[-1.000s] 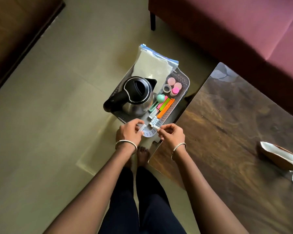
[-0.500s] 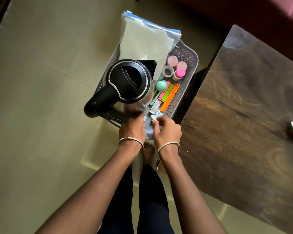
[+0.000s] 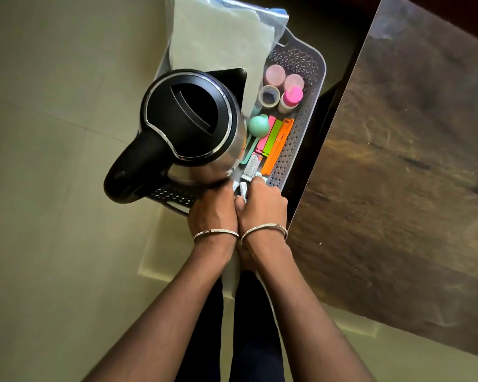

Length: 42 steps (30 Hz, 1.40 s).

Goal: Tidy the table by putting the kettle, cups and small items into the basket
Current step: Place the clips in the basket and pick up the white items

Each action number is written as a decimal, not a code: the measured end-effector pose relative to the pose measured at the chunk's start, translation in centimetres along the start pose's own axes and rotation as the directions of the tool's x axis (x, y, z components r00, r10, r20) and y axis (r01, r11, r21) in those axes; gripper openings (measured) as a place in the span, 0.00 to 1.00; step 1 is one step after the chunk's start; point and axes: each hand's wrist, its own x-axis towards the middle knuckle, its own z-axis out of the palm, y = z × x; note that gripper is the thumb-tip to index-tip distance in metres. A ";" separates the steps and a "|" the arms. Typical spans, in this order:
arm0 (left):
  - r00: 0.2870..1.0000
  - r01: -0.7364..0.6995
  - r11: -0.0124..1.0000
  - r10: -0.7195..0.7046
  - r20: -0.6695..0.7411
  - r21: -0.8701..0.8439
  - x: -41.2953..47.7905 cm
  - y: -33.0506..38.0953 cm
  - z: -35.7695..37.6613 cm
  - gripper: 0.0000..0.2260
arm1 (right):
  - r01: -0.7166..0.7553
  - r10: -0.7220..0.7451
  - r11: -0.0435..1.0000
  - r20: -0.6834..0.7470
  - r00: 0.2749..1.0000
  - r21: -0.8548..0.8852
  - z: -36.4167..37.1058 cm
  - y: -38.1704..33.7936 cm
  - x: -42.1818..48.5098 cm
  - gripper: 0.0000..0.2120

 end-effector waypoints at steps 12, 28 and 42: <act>0.989 -0.137 0.991 0.136 0.052 0.000 0.2 -1.2 -0.8 0.27 | 0.015 -0.007 0.999 -0.205 0.979 0.039 -2.8 1.3 0.4 0.11; 0.970 -0.240 0.971 0.239 0.051 0.016 0.1 -1.5 -0.7 0.29 | 0.253 -0.374 0.863 -0.218 0.901 -0.437 -1.7 3.1 3.5 0.04; 0.969 -0.234 0.972 0.233 0.083 0.002 0.5 -1.5 -0.7 0.30 | 0.281 -0.382 0.854 -0.160 0.910 -0.439 -2.1 3.4 3.7 0.06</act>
